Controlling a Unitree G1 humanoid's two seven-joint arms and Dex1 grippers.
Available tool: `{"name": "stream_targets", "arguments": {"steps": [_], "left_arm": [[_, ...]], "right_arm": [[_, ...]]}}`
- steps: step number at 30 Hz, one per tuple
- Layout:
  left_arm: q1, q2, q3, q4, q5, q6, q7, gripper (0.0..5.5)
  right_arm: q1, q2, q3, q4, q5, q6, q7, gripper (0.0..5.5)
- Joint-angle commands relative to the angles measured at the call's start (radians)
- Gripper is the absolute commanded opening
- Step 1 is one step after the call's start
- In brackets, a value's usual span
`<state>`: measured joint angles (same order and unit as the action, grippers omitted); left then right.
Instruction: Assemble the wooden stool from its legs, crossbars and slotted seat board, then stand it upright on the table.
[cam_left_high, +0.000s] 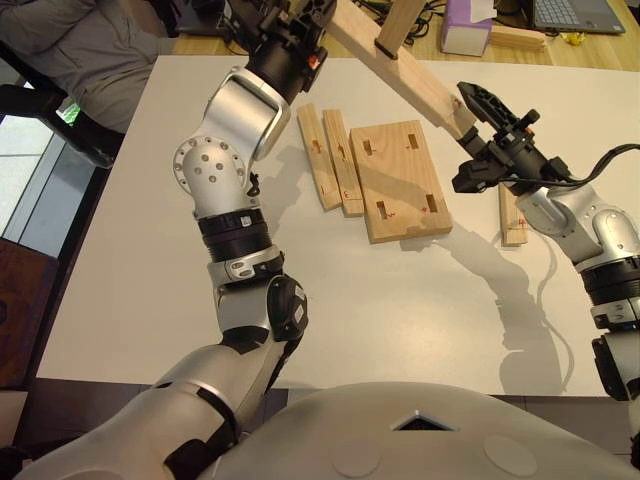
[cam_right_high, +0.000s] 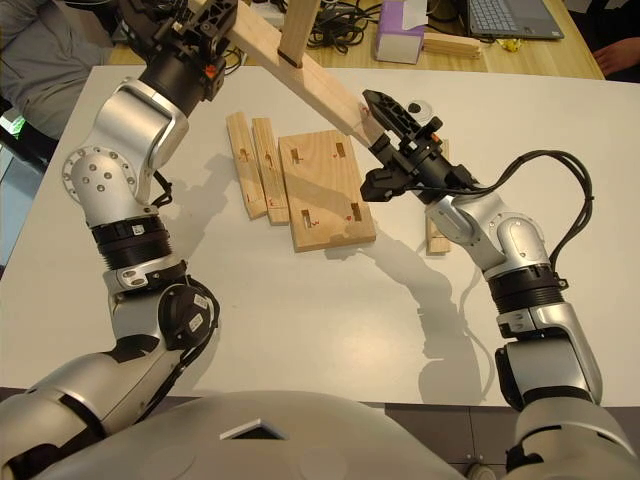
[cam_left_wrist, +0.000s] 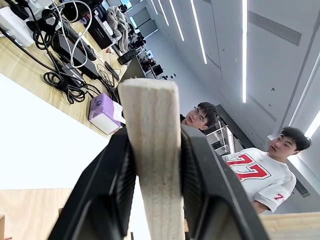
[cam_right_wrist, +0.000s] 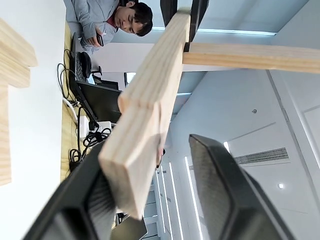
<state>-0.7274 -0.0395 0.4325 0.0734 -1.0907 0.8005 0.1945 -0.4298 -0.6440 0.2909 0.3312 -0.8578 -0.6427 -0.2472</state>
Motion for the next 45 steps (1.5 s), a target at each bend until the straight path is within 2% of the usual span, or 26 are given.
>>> {"name": "stream_targets", "arguments": {"steps": [1, 12, 13, 17, 19, 23, 26, 30, 33, 38, 45], "left_arm": [[-0.011, 0.018, 0.003, -0.019, 0.006, -0.016, 0.032, 1.08], [0.075, 0.023, -0.045, -0.16, 0.089, -0.054, 0.086, 1.03], [0.094, 0.025, -0.05, -0.178, 0.096, -0.055, 0.088, 1.03], [0.154, 0.041, -0.075, -0.269, 0.14, -0.075, 0.086, 1.03], [0.173, 0.043, -0.081, -0.31, 0.154, -0.084, 0.088, 1.03], [0.207, 0.031, -0.089, -0.361, 0.176, -0.105, 0.099, 1.03], [0.219, 0.02, -0.099, -0.377, 0.184, -0.118, 0.104, 1.03], [0.227, 0.008, -0.109, -0.385, 0.185, -0.133, 0.11, 1.03], [0.23, 0.002, -0.113, -0.381, 0.187, -0.139, 0.108, 1.03], [0.227, 0.0, -0.123, -0.375, 0.193, -0.147, 0.103, 1.03], [0.225, -0.002, -0.132, -0.373, 0.207, -0.167, 0.099, 1.03]], "right_arm": [[0.014, -0.013, -0.01, 0.015, 0.022, 0.027, 0.022, 2.89], [0.111, -0.052, -0.007, 0.066, 0.092, 0.068, 0.131, 4.97], [0.131, -0.055, -0.017, 0.063, 0.15, 0.061, 0.176, 5.19], [0.262, -0.093, -0.063, -0.092, 0.617, 0.082, 0.522, 5.22], [0.331, -0.137, -0.081, -0.223, 0.832, 0.16, 0.693, 4.86], [0.456, -0.251, -0.086, -0.479, 1.18, 0.447, 0.997, 4.14], [0.529, -0.295, -0.052, -0.582, 1.299, 0.645, 1.137, 3.73], [0.522, -0.192, -0.033, -0.584, 1.303, 0.795, 1.105, 2.81], [0.463, -0.07, 0.009, -0.492, 1.245, 0.882, 1.043, 2.25], [0.338, 0.069, 0.115, -0.308, 1.026, 0.864, 0.97, 1.36], [0.194, 0.262, 0.163, -0.113, 0.887, 0.816, 0.893, 0.07]]}}
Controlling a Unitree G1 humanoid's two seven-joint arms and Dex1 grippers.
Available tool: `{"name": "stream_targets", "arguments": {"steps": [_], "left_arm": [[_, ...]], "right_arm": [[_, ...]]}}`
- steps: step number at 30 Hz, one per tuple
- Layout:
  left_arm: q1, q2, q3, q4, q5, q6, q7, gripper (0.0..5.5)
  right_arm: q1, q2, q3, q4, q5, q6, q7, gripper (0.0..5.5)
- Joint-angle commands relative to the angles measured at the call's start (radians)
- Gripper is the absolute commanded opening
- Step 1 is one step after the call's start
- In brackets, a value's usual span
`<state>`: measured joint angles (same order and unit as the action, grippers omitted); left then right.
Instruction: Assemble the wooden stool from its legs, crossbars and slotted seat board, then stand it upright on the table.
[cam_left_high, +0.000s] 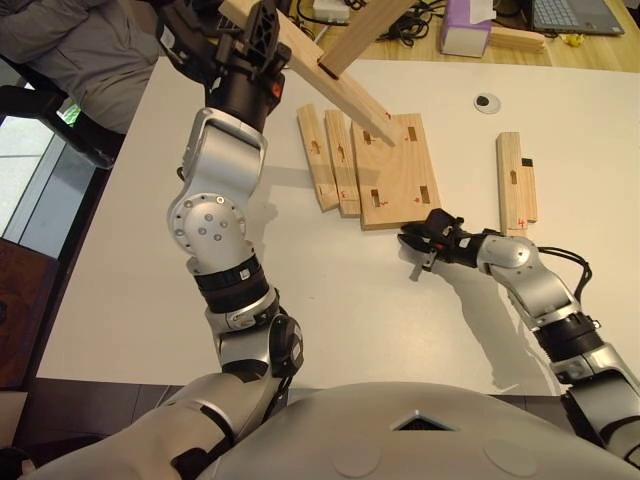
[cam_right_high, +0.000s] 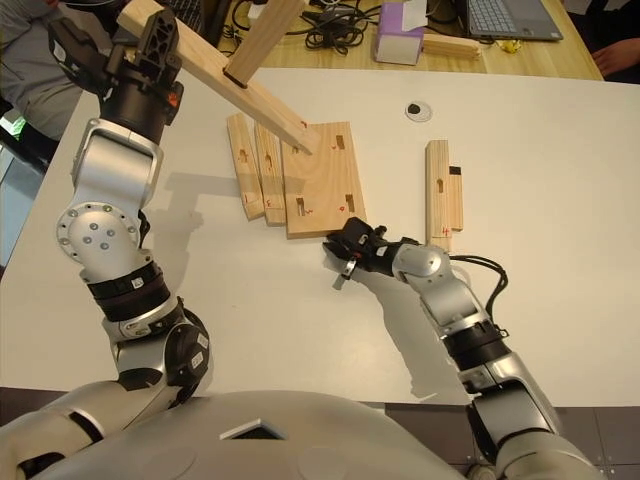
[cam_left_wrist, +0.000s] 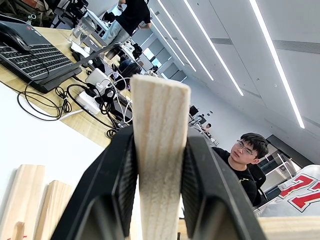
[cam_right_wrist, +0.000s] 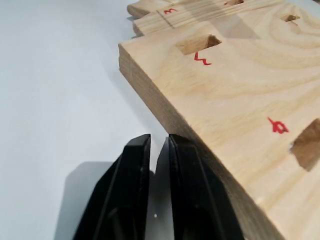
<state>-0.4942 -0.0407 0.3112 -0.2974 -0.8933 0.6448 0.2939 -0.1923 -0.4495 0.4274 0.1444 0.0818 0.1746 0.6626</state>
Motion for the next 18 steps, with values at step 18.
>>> {"name": "stream_targets", "arguments": {"steps": [18], "left_arm": [[0.113, 0.017, -0.145, -0.079, 0.267, -0.062, -0.022, 1.03]], "right_arm": [[-0.021, 0.196, -0.125, 0.05, 0.012, -0.131, 0.007, 0.0]]}}
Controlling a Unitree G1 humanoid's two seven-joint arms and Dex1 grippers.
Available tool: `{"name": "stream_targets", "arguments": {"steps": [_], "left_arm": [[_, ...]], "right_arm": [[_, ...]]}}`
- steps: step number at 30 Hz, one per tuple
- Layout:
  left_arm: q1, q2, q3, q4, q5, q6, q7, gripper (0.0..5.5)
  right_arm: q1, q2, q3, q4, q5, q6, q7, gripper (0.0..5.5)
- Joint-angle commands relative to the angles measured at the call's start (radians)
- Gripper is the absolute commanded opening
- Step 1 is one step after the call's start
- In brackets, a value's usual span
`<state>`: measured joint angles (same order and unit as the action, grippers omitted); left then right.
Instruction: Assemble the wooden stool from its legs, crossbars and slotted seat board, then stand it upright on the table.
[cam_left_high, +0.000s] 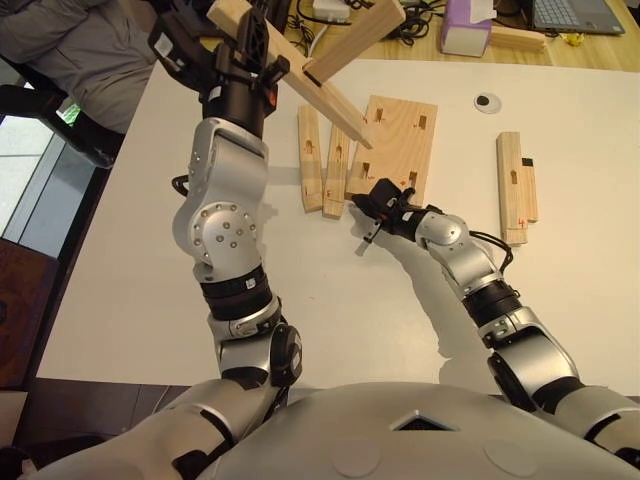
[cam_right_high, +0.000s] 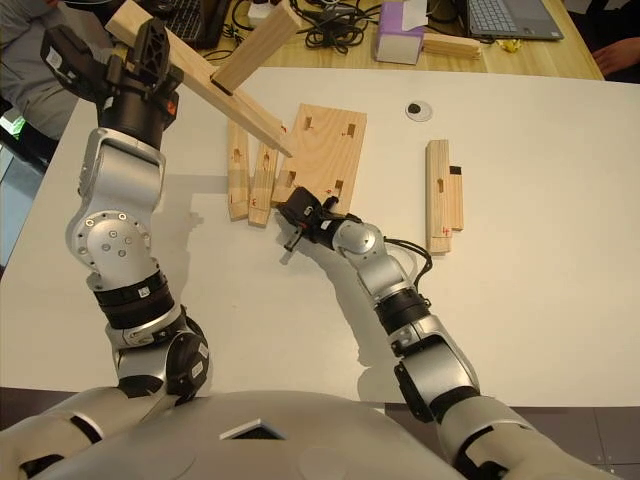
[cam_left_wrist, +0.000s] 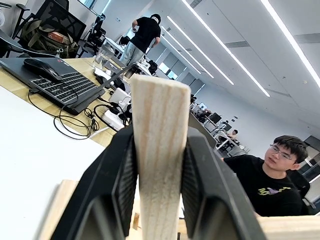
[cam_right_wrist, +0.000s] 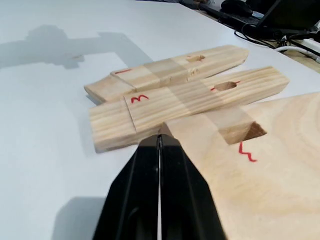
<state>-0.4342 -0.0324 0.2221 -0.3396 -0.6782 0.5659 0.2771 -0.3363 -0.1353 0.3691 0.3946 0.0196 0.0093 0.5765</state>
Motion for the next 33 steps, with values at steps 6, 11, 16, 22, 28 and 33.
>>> {"name": "stream_targets", "arguments": {"steps": [6, 11, 16, 22, 28, 33], "left_arm": [[0.127, -0.034, -0.132, -0.032, 0.133, -0.008, -0.014, 1.03], [0.131, -0.052, -0.133, -0.027, 0.16, -0.014, -0.027, 1.03], [0.131, -0.06, -0.128, -0.028, 0.171, -0.012, -0.036, 1.03], [0.131, -0.063, -0.126, -0.028, 0.176, -0.011, -0.04, 1.03], [0.131, -0.067, -0.124, -0.028, 0.18, -0.009, -0.044, 1.03], [0.131, -0.069, -0.122, -0.029, 0.183, -0.008, -0.046, 1.03]], "right_arm": [[0.385, -0.402, -0.13, -0.489, 0.128, 0.129, 0.274, 0.0], [0.408, -0.422, -0.137, -0.523, 0.13, 0.155, 0.281, 0.0], [0.409, -0.422, -0.138, -0.529, 0.129, 0.161, 0.282, 0.0], [0.409, -0.421, -0.139, -0.53, 0.128, 0.163, 0.282, 0.0], [0.409, -0.421, -0.139, -0.53, 0.128, 0.163, 0.282, 0.0], [0.409, -0.421, -0.139, -0.53, 0.128, 0.163, 0.282, 0.0]]}}
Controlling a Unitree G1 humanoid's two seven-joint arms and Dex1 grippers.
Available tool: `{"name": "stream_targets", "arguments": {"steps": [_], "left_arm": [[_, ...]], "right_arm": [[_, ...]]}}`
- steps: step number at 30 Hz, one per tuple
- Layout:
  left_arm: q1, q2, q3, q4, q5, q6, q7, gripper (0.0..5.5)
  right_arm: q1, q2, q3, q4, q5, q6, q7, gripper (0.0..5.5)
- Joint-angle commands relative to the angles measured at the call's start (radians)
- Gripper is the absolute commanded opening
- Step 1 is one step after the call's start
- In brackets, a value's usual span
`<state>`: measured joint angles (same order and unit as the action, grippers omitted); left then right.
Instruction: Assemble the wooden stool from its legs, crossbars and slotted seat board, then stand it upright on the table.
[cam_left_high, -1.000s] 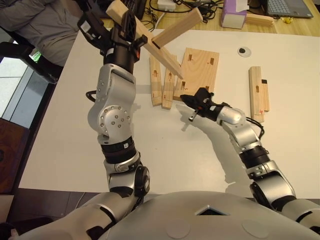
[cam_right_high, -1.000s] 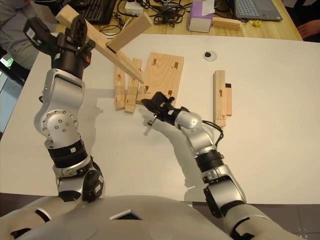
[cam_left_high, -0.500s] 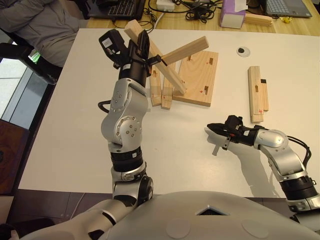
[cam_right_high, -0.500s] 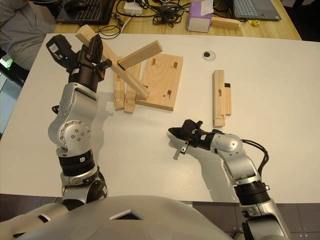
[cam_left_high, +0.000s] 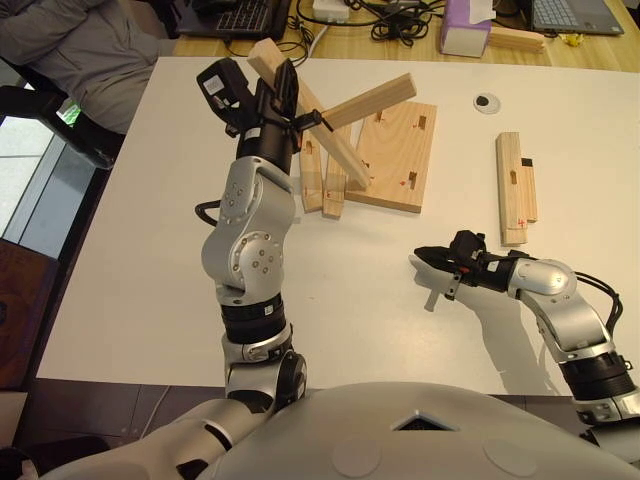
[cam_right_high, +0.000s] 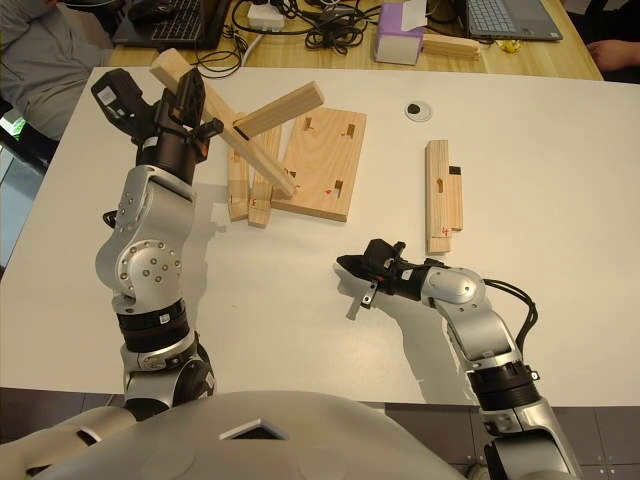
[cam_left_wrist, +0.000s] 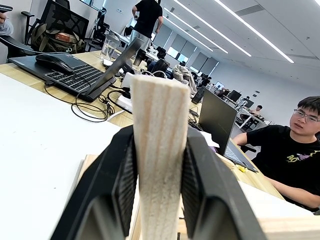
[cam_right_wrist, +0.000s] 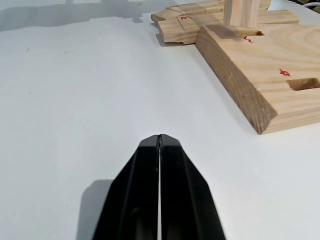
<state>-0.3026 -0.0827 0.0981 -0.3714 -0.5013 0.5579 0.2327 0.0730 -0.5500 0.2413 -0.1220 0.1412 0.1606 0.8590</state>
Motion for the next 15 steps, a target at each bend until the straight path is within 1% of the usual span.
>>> {"name": "stream_targets", "arguments": {"steps": [1, 15], "left_arm": [[-0.001, -0.019, 0.002, 0.003, 0.007, 0.0, -0.002, 1.03], [-0.001, -0.019, 0.002, 0.003, 0.007, 0.0, -0.002, 1.03]], "right_arm": [[0.0, -0.006, -0.011, -0.013, 0.007, 0.012, 0.0, 0.0], [0.0, -0.006, -0.011, -0.013, 0.006, 0.012, 0.0, 0.0]]}}
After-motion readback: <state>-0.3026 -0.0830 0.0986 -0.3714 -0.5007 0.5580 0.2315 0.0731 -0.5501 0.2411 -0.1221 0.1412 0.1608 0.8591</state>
